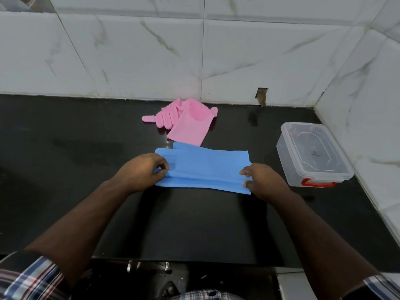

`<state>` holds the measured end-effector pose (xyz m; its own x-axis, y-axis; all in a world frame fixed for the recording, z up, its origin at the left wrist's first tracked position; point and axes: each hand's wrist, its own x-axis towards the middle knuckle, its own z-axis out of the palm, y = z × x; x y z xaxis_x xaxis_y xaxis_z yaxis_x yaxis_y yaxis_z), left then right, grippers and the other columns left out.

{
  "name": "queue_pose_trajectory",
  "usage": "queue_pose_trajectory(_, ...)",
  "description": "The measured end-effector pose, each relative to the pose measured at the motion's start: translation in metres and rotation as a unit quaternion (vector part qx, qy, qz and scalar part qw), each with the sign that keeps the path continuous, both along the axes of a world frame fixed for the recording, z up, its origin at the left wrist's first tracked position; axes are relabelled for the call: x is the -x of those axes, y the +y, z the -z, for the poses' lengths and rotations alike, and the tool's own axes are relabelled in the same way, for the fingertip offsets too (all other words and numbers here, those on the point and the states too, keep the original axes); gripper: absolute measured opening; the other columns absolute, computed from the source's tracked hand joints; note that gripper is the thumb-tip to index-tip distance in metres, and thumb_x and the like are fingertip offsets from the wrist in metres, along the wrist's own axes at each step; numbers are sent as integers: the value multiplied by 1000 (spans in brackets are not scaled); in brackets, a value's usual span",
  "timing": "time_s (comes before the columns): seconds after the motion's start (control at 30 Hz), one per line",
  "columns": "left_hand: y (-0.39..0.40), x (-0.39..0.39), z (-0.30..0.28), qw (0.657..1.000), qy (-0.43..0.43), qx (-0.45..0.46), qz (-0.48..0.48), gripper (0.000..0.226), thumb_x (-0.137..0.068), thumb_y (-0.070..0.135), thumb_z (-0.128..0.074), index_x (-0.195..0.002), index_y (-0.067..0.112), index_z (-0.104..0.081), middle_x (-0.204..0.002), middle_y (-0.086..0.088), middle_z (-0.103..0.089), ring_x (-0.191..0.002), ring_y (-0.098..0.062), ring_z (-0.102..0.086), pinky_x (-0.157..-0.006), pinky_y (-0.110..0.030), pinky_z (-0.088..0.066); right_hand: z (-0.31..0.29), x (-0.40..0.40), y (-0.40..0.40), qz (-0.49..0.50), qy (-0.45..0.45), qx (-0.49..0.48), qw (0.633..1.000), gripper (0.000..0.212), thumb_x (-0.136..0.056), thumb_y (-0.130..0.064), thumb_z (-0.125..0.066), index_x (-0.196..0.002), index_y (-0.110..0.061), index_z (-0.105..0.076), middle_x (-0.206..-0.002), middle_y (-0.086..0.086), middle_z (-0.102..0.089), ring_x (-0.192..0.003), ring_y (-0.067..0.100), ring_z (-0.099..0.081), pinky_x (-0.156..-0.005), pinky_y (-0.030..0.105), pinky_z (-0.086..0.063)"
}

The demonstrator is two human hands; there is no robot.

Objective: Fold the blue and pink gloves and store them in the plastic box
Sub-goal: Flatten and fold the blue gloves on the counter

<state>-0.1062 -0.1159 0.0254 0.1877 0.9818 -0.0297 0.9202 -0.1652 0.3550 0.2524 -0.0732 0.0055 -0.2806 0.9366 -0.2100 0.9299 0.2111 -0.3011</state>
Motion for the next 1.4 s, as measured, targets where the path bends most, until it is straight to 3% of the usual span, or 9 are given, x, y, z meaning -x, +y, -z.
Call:
queue_pose_trajectory(0.17,-7,-3,12,998,24,50,25,27,-85,35,-72,-112,30,-67,-112,17,-59,-107,-8,-51,-91,-28,-45,5,5,-8,-2,-16,-46,999,26,-96,-27,-56,-118,-20,-69,-117,2,-62,-109,19,-56,-93,33,-47)
queue_pose_trajectory(0.3,-6,0,5,1000,2,14,1,13,-90,22,-66,-103,27,-69,-106,11,-62,-102,-11,-58,-87,-28,-46,-3,4,-12,9,20,-115,993,19,-95,-25,-56,-106,-19,-70,-100,0,-62,-96,19,-55,-81,38,-51)
queue_pose_trajectory(0.47,-10,4,-12,998,-35,-45,-10,11,-90,17,-64,-97,25,-69,-98,11,-62,-92,-8,-58,-83,-28,-47,-14,4,-23,15,65,-159,985,17,-94,-25,-58,-104,-20,-71,-102,-2,-65,-94,16,-55,-80,34,-50)
queue_pose_trajectory(0.83,-24,11,6,998,-31,34,-34,23,-87,26,-71,-110,29,-66,-111,10,-51,-105,-7,-50,-89,-23,-40,-2,11,-49,-39,-2,-29,999,37,-94,-38,-60,-131,-30,-60,-134,-5,-56,-126,16,-45,-102,32,-40)
queue_pose_trajectory(0.97,-20,9,12,993,-55,32,-98,14,-89,31,-70,-102,29,-69,-109,6,-55,-101,-9,-54,-87,-25,-41,-3,11,-40,-34,0,7,999,33,-92,-41,-63,-122,-29,-67,-124,-8,-61,-118,13,-51,-97,30,-41)
queue_pose_trajectory(1.1,-8,6,19,960,-126,-39,-247,30,-88,24,-68,-118,20,-66,-118,-2,-56,-103,-19,-60,-90,-34,-47,-6,9,-21,116,153,-47,980,16,-92,-26,-64,-97,-14,-73,-92,-6,-62,-90,11,-57,-81,25,-38)
queue_pose_trajectory(1.2,5,8,21,917,-210,-7,-340,42,-91,27,-67,-129,12,-62,-124,-5,-64,-114,-24,-62,-98,-35,-46,-7,8,3,173,136,-42,975,14,-90,-19,-64,-87,-6,-64,-82,4,-59,-84,23,-58,-75,32,-43)
queue_pose_trajectory(1.3,11,11,26,888,-268,45,-372,27,-88,34,-68,-110,19,-70,-103,-2,-72,-102,-28,-68,-95,-41,-54,0,10,19,203,126,-12,971,25,-86,-19,-66,-99,3,-68,-91,16,-69,-88,32,-65,-79,37,-51)
queue_pose_trajectory(1.4,12,14,34,877,-282,54,-387,13,-82,33,-70,-91,23,-70,-88,-1,-73,-87,-26,-71,-86,-44,-59,2,12,23,236,153,-16,959,16,-84,-15,-66,-93,-2,-69,-88,15,-70,-85,30,-67,-76,35,-54)
